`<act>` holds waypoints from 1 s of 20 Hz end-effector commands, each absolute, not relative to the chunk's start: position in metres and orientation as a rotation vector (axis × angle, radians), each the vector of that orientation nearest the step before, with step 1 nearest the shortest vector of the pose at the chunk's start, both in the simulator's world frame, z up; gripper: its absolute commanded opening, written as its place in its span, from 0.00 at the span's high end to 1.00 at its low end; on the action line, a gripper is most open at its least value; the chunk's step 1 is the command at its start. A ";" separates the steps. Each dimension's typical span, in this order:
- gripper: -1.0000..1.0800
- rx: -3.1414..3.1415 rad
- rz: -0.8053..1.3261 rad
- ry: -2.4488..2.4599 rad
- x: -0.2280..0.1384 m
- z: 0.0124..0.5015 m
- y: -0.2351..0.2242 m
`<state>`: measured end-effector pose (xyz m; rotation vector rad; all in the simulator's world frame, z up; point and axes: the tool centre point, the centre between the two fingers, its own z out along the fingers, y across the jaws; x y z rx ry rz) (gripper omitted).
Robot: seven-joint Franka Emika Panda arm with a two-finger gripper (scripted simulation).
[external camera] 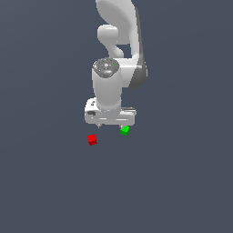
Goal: Stack the red cube on top of the green cube.
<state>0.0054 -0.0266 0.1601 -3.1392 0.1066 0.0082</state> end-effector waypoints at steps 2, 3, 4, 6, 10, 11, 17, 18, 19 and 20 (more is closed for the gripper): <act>0.04 -3.139 0.008 0.106 0.005 0.160 -0.027; 0.04 -3.139 0.008 0.104 0.005 0.160 -0.027; 0.04 -3.139 0.008 0.100 0.005 0.159 -0.028; 0.04 -3.140 0.008 0.088 0.004 0.157 -0.030; 0.04 -3.141 0.007 0.045 0.002 0.151 -0.037; 0.04 -3.141 0.007 0.031 0.002 0.149 -0.040; 0.04 -3.140 0.006 -0.087 -0.002 0.131 -0.060; 0.04 -3.139 0.005 -0.111 -0.003 0.127 -0.065; 0.04 -3.138 0.005 -0.138 -0.004 0.123 -0.070; 0.04 -3.137 0.004 -0.166 -0.004 0.119 -0.075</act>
